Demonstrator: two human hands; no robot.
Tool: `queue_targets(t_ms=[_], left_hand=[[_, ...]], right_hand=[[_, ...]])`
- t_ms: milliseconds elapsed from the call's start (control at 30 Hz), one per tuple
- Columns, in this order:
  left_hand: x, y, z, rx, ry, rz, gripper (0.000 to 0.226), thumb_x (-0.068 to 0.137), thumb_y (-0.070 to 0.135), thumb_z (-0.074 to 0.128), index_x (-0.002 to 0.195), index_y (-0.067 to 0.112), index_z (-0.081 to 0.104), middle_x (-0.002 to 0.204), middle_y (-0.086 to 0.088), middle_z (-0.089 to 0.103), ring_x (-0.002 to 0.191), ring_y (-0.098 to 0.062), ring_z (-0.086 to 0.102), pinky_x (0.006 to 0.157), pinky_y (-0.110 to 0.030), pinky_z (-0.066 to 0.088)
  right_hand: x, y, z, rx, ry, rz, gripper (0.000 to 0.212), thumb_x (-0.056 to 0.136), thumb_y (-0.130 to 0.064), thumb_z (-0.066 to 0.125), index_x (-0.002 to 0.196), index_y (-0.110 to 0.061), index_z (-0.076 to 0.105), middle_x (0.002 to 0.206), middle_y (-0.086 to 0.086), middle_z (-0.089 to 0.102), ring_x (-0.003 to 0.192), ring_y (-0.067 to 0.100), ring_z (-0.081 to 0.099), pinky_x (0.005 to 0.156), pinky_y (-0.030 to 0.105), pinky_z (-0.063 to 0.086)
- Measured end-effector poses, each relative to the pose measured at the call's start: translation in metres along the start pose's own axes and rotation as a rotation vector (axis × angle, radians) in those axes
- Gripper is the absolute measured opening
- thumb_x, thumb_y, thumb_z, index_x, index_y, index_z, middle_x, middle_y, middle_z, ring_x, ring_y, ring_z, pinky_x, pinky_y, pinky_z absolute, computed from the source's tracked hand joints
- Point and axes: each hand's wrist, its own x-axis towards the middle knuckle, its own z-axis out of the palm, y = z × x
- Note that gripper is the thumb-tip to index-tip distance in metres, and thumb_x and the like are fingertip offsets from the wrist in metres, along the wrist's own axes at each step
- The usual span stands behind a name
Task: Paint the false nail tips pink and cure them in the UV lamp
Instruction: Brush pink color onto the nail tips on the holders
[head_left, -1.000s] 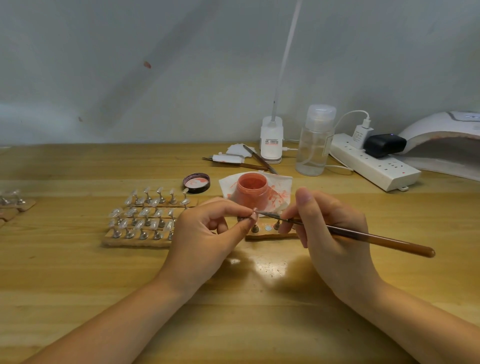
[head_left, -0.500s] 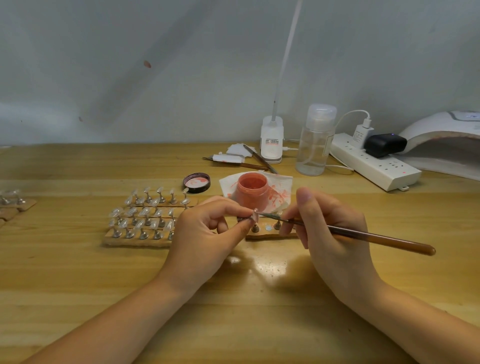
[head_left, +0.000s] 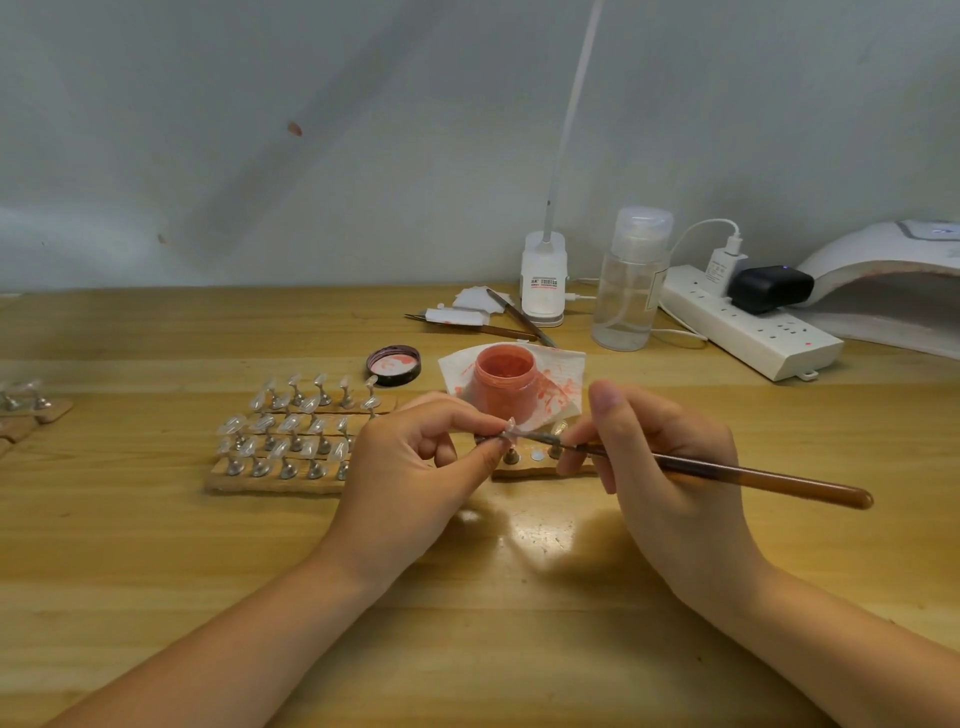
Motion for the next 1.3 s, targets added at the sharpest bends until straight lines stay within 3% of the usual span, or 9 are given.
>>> queue_targets(t_ms=[133,300,433,933,1067,1200,1300], left_hand=[[0.0002,-0.0005,-0.0007,0.026,-0.001,-0.022,0.013,0.070,0.016,0.074,0.071,0.029,0.072,0.078,0.004,0.065,0.047,-0.006,0.038,0.048,-0.011,0.035],[0.0000,0.0009,-0.0008,0.033,-0.005,-0.029,0.017,0.071,0.010,0.074,0.072,0.026,0.072,0.077,0.001,0.066,0.048,-0.006,0.038,0.048,-0.011,0.035],[0.0002,0.0023,-0.0009,0.027,-0.002,-0.043,0.021,0.071,0.006,0.073,0.072,0.027,0.071,0.077,0.001,0.065,0.048,-0.007,0.039,0.048,-0.011,0.035],[-0.0001,0.0060,-0.0006,0.033,0.013,-0.066,0.020,0.071,0.011,0.074,0.069,0.030,0.070,0.076,0.006,0.065,0.048,-0.005,0.038,0.046,-0.010,0.034],[0.0000,0.0055,-0.0006,0.041,0.018,-0.075,0.015,0.070,0.013,0.074,0.070,0.028,0.071,0.070,0.005,0.063,0.049,-0.004,0.040,0.047,-0.010,0.034],[0.0000,0.0054,0.0006,0.039,0.032,-0.074,0.017,0.070,0.010,0.075,0.067,0.027,0.071,0.064,0.013,0.061,0.047,-0.004,0.039,0.046,-0.009,0.032],[0.0002,0.0055,0.0007,0.048,0.030,-0.070,0.017,0.070,0.011,0.075,0.067,0.027,0.070,0.060,0.016,0.059,0.046,-0.003,0.039,0.046,-0.008,0.031]], right_hand=[[-0.0018,-0.0012,-0.0019,0.073,0.004,0.012,0.038,0.089,-0.025,0.044,0.060,-0.006,0.061,0.051,0.004,0.059,0.044,-0.003,0.052,0.050,0.006,0.037],[0.0017,0.0004,0.0003,0.029,0.032,0.022,0.032,0.089,-0.026,0.044,0.067,-0.011,0.061,0.055,-0.005,0.060,0.049,-0.004,0.054,0.051,0.004,0.037],[-0.0006,0.0008,0.0011,0.022,0.003,0.016,0.032,0.089,-0.026,0.045,0.065,-0.011,0.062,0.053,-0.001,0.060,0.047,-0.002,0.053,0.051,0.004,0.036],[-0.0009,-0.0030,0.0019,0.088,0.007,0.055,0.034,0.091,-0.022,0.053,0.062,-0.005,0.062,0.050,0.004,0.059,0.044,-0.002,0.052,0.049,0.005,0.036],[-0.0009,-0.0056,0.0000,0.129,0.028,0.057,0.039,0.089,-0.025,0.044,0.061,-0.003,0.060,0.055,0.005,0.059,0.045,-0.003,0.052,0.049,0.004,0.036],[0.0039,-0.0033,0.0017,0.084,0.046,0.099,0.034,0.093,-0.026,0.052,0.067,-0.007,0.062,0.057,0.000,0.062,0.048,-0.003,0.054,0.051,0.004,0.036],[0.0029,-0.0033,0.0036,0.090,0.036,0.118,0.034,0.090,-0.027,0.047,0.066,-0.007,0.063,0.054,0.003,0.062,0.046,-0.001,0.054,0.050,0.005,0.036]])
